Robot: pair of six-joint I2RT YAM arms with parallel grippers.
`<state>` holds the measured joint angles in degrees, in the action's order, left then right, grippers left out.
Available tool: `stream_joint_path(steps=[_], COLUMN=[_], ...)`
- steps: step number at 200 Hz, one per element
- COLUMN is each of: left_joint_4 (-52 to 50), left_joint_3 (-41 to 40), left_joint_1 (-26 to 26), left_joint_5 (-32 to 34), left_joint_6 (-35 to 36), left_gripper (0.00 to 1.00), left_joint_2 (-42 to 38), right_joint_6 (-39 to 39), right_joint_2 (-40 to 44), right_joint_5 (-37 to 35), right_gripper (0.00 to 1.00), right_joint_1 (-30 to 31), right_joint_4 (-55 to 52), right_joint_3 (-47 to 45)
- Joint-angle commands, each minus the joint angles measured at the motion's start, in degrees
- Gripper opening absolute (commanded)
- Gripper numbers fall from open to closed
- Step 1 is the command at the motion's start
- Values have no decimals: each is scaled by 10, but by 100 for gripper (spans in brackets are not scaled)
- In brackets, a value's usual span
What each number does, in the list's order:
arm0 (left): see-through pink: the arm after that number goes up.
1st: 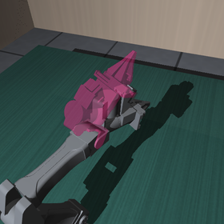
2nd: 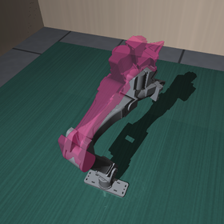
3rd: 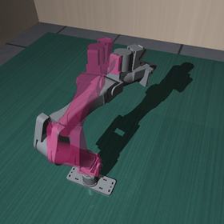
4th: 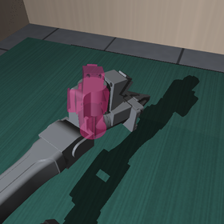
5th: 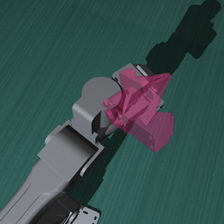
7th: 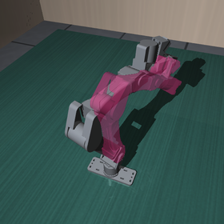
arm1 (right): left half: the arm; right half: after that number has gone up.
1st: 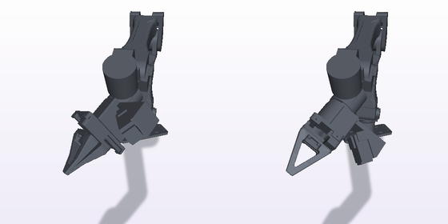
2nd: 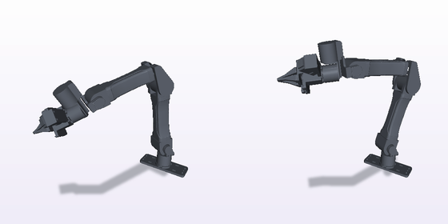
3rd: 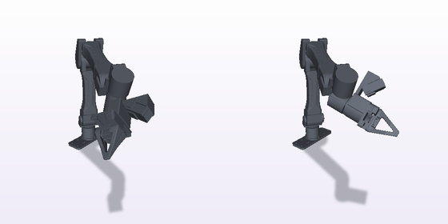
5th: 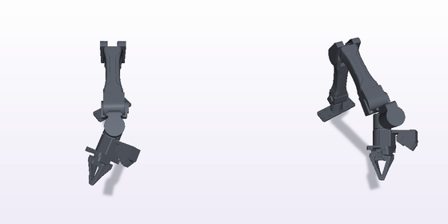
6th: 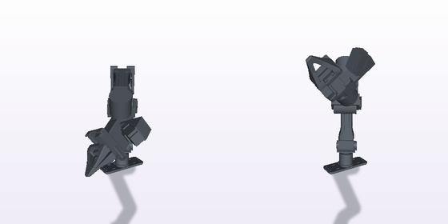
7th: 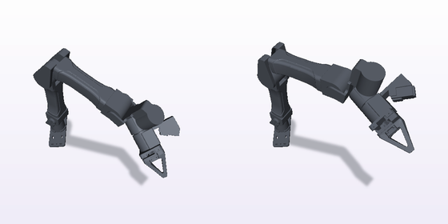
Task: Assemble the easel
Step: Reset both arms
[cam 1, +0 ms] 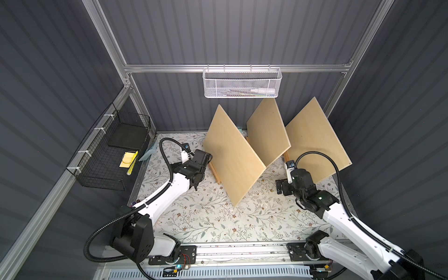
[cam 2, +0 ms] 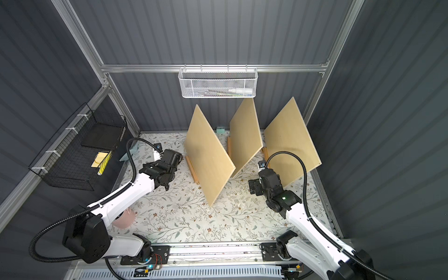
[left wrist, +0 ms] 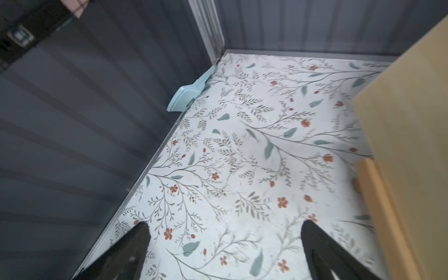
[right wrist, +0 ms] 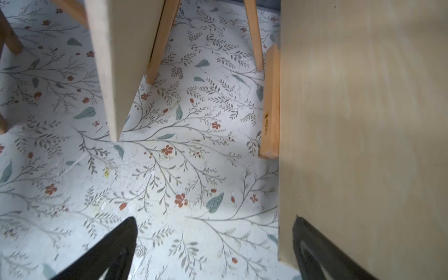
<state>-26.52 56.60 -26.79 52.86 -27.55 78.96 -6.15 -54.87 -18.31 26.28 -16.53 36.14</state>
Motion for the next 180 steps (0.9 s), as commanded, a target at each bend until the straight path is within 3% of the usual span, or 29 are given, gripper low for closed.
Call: stream_joint_path(steps=[1,41,64,91,121,167,180], left_joint_4=[78,112,170,280,459,594,589], left_joint_3=[-14,-35,-42,-81,-159,-219,-218], left_joint_1=[34,129,132,132,132,133,133], left_joint_5=[-13,-34,-12,-10,-51,-99,-112], left_joint_6=[23,-25,21,86,161,229,235], left_gripper=[99,99,99,99,99,99,99], left_joint_2=[-7,70,103,123,117,154,152], right_joint_6=[22,34,43,45,78,143,119], right_joint_2=[-47,-119,-161,-199,-219,-296,-303], right_joint_5=[-38,-42,-8,-16,18,61,58], right_gripper=[99,99,99,99,99,99,99], right_joint_1=[-28,-104,-133,-143,-153,-167,-188], right_joint_4=[122,225,298,355,465,528,549], right_joint_3=[-13,-32,-57,-83,-106,-77,-81])
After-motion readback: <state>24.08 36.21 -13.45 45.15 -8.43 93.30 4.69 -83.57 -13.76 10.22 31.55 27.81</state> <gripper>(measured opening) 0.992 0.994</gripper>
